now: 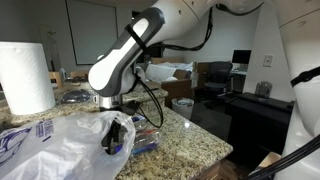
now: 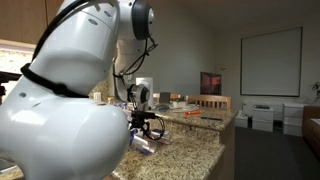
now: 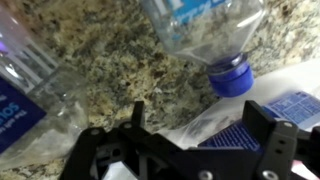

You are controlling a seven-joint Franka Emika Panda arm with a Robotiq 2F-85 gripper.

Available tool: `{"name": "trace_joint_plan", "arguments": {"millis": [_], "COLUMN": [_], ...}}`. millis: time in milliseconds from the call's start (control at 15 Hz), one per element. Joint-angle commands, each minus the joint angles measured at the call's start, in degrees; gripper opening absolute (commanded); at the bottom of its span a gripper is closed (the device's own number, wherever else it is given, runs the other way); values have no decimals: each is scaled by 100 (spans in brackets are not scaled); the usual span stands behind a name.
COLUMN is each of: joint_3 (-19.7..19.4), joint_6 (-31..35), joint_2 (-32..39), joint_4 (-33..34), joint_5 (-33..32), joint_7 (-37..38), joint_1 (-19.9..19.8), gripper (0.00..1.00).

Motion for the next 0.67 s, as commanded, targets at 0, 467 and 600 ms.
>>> {"name": "trace_joint_plan", "arguments": {"millis": [0,467,600], "joint_3": [-53,-330,-342], "joint_6": [1006,989,627], "joint_2": [-679,-1480,-1583], "joint_4": [-915,-1198,-1017], "joint_5": [-95,-1004,-1243], "joint_7": [925,2135,1935], "joint_1": [127,308,251], "gripper": [100,100,100]}}
